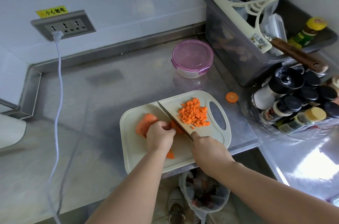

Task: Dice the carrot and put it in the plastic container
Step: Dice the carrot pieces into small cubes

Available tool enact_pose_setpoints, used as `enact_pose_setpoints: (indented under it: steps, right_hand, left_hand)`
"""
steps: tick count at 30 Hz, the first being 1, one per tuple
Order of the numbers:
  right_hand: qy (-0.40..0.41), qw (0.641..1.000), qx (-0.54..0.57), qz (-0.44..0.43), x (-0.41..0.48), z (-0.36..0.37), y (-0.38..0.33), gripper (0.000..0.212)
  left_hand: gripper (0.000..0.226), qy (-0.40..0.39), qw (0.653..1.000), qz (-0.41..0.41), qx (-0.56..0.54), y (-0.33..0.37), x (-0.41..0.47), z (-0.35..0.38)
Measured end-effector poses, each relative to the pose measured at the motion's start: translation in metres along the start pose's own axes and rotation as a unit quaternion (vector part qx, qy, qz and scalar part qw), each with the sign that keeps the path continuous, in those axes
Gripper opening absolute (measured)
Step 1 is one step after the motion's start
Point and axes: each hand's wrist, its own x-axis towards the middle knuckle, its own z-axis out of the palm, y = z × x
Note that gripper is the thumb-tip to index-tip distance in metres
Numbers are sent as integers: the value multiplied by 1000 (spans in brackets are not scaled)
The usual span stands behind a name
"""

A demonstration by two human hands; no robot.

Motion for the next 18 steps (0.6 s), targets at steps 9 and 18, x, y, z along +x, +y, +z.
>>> enact_pose_setpoints:
  steps: [9,18]
  right_hand:
    - [56,997,3,-50,-16,-8,2,38]
    - [36,998,-28,-51,-25,-1,3,37]
  left_hand:
    - [15,-2,999,-16,-41,3,-3,-1]
    - [10,11,999,-2,-35,3,-4,-1]
